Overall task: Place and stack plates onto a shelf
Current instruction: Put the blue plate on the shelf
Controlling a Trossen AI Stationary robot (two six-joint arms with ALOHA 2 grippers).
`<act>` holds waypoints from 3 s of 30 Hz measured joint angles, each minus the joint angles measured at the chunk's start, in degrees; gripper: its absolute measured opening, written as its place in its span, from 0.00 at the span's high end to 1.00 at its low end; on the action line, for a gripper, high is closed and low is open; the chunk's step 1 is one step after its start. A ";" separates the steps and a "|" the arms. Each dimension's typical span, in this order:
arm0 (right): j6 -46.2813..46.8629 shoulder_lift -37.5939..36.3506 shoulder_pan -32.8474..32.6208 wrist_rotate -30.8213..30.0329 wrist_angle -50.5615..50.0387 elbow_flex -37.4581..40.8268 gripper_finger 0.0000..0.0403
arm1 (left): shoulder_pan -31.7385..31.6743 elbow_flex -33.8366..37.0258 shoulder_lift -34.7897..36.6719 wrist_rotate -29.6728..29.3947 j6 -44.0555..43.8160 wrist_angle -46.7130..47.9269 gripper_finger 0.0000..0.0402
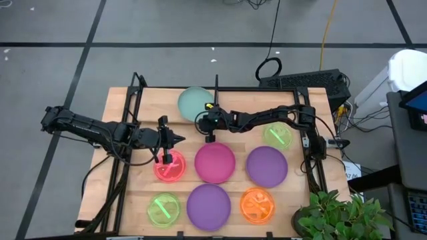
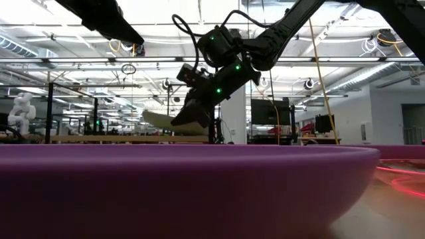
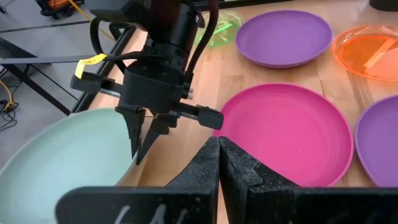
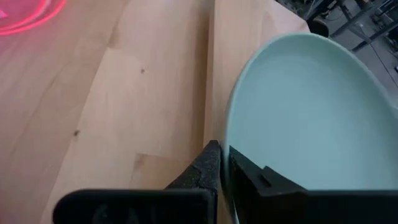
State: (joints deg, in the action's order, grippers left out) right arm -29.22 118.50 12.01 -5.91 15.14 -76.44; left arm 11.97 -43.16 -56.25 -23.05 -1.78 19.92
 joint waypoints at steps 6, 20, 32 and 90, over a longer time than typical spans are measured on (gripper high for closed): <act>-0.42 0.28 0.00 0.00 0.48 0.00 0.97 | 0.00 0.00 0.01 0.00 0.01 -0.02 0.98; -1.38 0.26 0.05 -1.80 0.27 0.00 0.91 | 0.00 0.00 0.00 0.00 -0.24 -0.02 0.98; -1.97 0.26 0.04 -4.61 1.37 0.00 0.85 | 0.00 0.02 0.00 0.00 -0.52 -0.02 0.98; 15.52 -26.09 3.39 -13.44 11.08 30.54 0.91 | -2.06 0.02 0.02 0.00 -2.60 2.13 0.98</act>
State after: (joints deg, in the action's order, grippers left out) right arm -13.70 92.42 15.40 -19.35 26.22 -45.90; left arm 9.91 -43.13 -56.23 -23.04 -4.38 22.06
